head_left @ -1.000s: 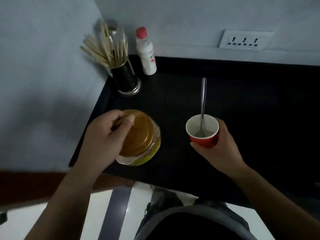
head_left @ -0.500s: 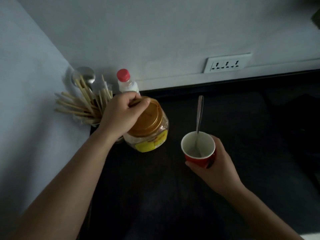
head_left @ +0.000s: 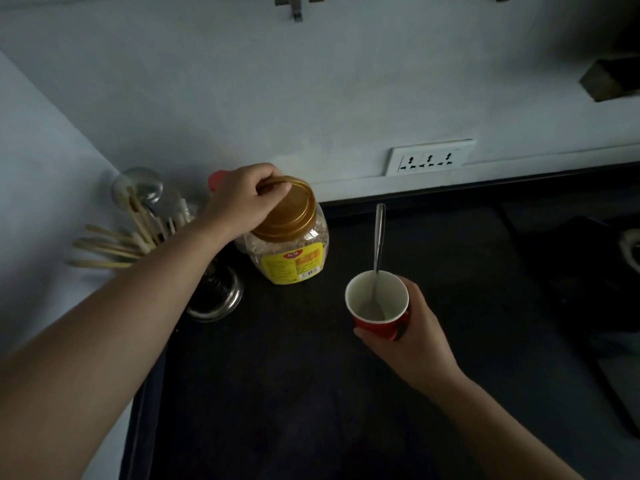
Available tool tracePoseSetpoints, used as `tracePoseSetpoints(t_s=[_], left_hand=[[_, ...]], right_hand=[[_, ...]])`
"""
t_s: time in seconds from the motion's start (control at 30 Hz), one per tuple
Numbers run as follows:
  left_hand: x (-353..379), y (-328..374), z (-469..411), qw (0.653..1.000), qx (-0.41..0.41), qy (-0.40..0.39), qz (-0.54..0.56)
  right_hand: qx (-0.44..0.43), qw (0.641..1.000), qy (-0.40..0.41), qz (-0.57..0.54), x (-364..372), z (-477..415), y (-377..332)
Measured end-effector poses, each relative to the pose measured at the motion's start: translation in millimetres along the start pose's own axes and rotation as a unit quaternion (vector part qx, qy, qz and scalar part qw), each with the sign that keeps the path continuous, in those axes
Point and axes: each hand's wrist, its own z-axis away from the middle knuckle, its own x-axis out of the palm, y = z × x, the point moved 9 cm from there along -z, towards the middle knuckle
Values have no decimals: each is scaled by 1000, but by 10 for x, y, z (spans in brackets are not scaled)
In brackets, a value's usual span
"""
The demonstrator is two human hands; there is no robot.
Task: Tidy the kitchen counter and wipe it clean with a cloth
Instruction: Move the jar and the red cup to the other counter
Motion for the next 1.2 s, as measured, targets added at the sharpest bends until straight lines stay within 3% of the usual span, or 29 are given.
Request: tracePoseSetpoints(t_s=[0.13,0.3,0.4,0.5,0.67,0.97,1.2], left_hand=[[-48,-42,196,998,20,56,-39],[10,-286,1040,981,-17,178,-80],[437,-637,1527,987,-87,121,-59],[895,-954,1949,982,-154,40,-105],[1253,-1378,2314,965,-190,-12,-179],[1306,-1551,2414,963,-196,19,-186],[1301,-1555,2420,963,-198,22,-180]], right_hand=[[-19,1000,-17,-3,43,-156,22],[-72,997,-33,12,237,-374,-26],[-77,994,-73,18,516,-469,-4],[-71,991,-112,15,852,-536,76],[-94,985,-146,12,1338,-562,159],[-62,989,-136,-14,1667,-661,267],[-77,989,-123,24,1413,-595,109]])
